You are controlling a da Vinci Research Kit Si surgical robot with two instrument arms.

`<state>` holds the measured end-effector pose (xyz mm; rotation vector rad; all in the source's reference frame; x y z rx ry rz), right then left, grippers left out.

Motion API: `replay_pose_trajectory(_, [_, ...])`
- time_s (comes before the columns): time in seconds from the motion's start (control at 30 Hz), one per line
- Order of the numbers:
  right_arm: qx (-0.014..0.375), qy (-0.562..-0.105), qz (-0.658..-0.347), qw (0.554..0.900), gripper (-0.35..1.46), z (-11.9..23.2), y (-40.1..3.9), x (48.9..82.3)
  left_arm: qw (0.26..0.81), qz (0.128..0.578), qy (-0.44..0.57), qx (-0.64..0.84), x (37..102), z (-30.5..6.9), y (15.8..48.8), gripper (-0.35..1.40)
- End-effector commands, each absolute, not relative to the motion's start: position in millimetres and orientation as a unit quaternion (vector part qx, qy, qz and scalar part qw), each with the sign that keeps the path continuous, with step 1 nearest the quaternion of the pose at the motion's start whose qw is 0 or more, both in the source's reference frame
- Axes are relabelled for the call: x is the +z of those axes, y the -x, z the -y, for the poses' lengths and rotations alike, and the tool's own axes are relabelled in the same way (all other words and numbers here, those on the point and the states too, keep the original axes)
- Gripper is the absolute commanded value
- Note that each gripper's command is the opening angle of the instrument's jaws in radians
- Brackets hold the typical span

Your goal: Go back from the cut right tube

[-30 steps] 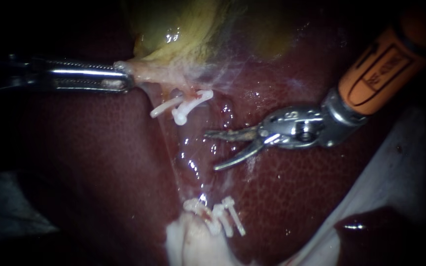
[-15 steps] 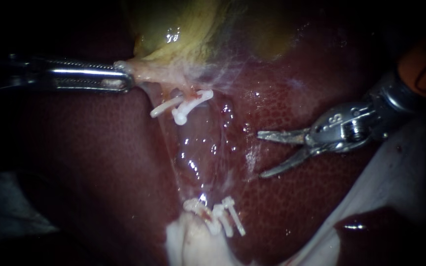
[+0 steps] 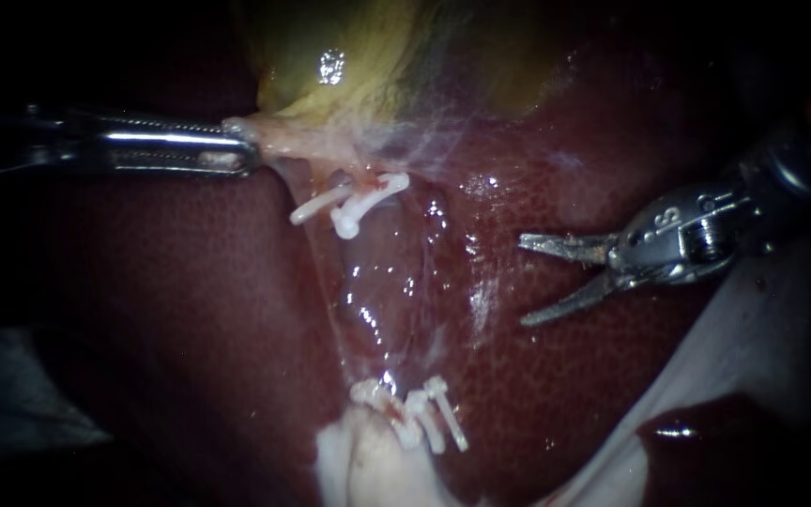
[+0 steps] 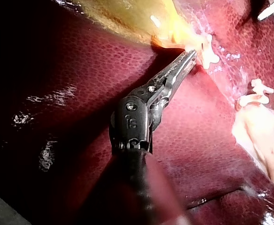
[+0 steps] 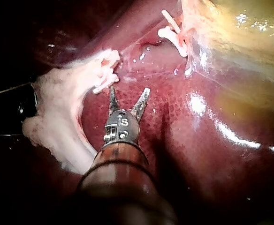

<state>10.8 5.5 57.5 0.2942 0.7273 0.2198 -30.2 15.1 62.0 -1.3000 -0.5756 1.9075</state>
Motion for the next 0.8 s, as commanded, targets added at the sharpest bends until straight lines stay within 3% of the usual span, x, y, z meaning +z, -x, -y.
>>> replay_pose_trajectory(0.03, [0.107, -0.144, -0.354, 0.918, 1.43, -5.4, -10.8, 57.6, 0.372, 0.223, 0.507, 0.745, 62.4, -15.0, 30.5, -0.35])
replay_pose_trajectory(0.47, [0.106, -0.144, -0.355, 0.918, 1.43, -5.4, -10.8, 57.6, 0.364, 0.232, 0.5, 0.751, 67.5, -13.7, 33.8, -0.35])
replay_pose_trajectory(0.8, [0.101, -0.158, -0.361, 0.913, 1.45, -5.2, -11.0, 57.9, 0.364, 0.232, 0.5, 0.751, 67.4, -13.8, 33.9, -0.35])
